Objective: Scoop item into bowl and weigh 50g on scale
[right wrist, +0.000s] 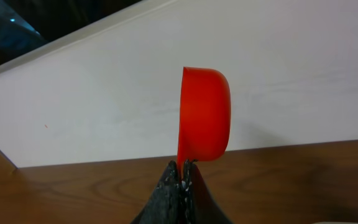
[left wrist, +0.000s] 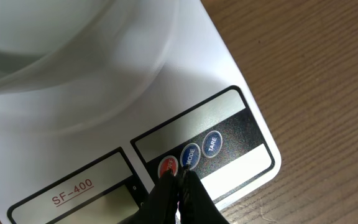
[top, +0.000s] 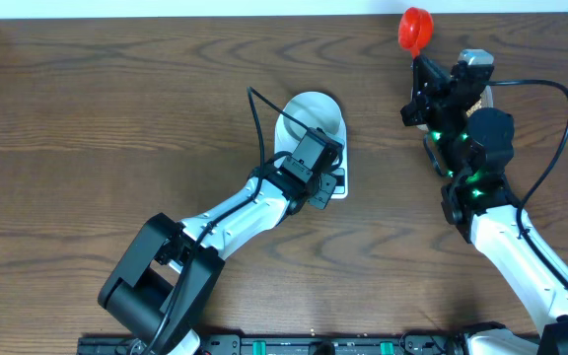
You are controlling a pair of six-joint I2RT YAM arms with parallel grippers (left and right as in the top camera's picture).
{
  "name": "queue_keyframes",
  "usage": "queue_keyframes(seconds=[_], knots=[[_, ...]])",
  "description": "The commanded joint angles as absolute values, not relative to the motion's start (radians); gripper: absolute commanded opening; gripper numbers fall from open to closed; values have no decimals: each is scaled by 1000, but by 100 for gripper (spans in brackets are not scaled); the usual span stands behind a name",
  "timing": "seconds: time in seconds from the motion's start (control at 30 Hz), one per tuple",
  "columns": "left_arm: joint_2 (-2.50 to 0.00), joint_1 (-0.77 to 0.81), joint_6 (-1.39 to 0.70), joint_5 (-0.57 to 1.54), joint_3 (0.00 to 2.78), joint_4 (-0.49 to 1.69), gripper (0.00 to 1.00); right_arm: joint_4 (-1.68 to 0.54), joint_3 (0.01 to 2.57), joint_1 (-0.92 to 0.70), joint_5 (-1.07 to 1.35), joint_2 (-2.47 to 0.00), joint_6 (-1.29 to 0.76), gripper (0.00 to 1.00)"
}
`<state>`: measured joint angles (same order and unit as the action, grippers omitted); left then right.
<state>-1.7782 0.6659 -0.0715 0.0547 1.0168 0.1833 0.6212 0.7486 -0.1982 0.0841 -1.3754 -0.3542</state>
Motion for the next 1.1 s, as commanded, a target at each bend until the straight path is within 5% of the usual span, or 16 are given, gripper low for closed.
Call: queue_keyframes(seconds=[0.0, 1.07], knots=[[-1794, 667, -87, 67, 1019, 185, 7, 616, 774, -189, 69, -1377, -335, 1], [-1856, 620, -168, 68, 1019, 129, 7, 607, 774, -189, 69, -1377, -335, 1]])
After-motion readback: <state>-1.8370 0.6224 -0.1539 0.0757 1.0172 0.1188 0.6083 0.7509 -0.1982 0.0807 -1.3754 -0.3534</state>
